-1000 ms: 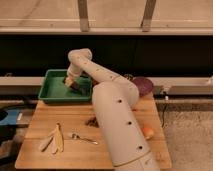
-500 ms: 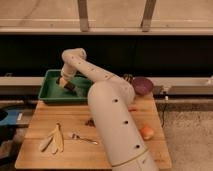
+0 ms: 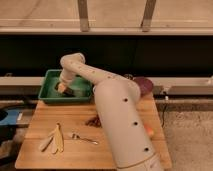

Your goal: Wipe tray with eraser

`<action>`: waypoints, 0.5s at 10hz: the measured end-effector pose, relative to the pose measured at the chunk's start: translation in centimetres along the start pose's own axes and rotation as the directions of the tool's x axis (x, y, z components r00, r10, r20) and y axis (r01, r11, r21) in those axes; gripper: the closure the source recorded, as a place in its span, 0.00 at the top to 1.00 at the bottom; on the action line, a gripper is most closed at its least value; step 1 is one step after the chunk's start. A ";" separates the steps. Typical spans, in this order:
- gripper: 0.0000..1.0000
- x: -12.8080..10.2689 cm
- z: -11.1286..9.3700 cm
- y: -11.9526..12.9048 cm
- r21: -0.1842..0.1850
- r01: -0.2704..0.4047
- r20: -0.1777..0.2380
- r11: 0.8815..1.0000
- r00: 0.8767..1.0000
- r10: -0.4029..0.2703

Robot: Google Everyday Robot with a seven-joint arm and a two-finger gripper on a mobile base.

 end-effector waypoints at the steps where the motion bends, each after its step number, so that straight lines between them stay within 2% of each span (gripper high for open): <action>1: 0.00 1.2 -0.3 -0.6 0.008 -0.028 -0.009 1.000 1.000 0.028; 2: 0.00 2.3 -0.6 -1.6 0.022 -0.055 -0.020 0.998 0.998 0.055; 5: 0.00 2.9 -0.9 -3.7 0.053 -0.083 -0.038 0.995 0.996 0.085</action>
